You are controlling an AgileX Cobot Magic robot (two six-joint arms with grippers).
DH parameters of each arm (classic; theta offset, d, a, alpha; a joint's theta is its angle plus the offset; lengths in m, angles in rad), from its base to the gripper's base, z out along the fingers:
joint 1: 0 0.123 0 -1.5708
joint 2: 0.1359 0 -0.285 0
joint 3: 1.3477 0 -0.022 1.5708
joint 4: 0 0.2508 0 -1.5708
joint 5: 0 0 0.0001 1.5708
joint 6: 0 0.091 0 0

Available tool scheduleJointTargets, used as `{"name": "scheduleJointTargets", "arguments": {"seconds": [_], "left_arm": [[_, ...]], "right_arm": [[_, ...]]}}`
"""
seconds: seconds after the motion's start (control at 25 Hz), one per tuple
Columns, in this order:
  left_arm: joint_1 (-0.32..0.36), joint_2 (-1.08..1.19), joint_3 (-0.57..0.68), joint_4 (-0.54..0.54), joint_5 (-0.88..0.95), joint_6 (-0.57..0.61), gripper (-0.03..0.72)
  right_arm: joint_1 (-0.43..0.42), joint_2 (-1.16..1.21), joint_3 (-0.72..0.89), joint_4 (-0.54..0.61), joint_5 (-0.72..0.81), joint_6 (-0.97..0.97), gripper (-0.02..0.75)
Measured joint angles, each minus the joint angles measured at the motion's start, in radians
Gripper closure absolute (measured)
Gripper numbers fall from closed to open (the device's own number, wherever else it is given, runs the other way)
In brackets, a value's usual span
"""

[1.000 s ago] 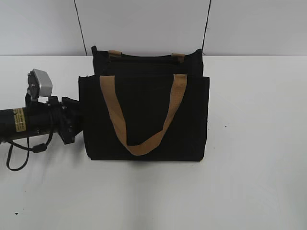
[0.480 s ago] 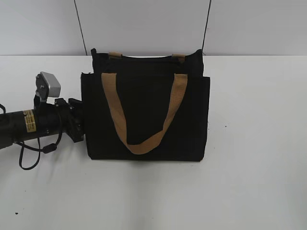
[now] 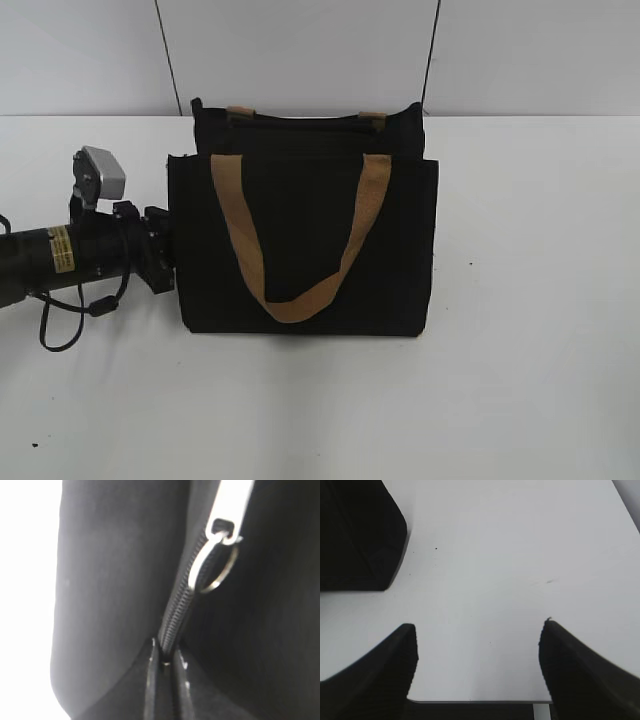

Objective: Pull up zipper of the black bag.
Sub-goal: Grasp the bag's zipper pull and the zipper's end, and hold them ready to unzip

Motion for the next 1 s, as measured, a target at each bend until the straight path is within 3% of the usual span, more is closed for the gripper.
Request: {"name": "scheduleJointTargets", "arguments": {"seconds": [0.16, 0.4, 0.76, 1.0], "left_arm": [[0.0, -0.077, 0.038, -0.015, 0.005, 0.0, 0.65], [0.0, -0.211, 0.116, -0.124, 0.091, 0.0, 0.653], [0.0, -0.383, 0.167, -0.114, 0.28, -0.005, 0.653], [0.0, -0.494, 0.169, -0.041, 0.373, -0.112, 0.653]], "right_arm": [[0.0, 0.0, 0.0, 0.0, 0.0, 0.0, 0.16], [0.0, 0.0, 0.0, 0.0, 0.0, 0.0, 0.16], [0.0, 0.0, 0.0, 0.0, 0.0, 0.0, 0.16], [0.0, 0.0, 0.0, 0.0, 0.0, 0.0, 0.16]]}}
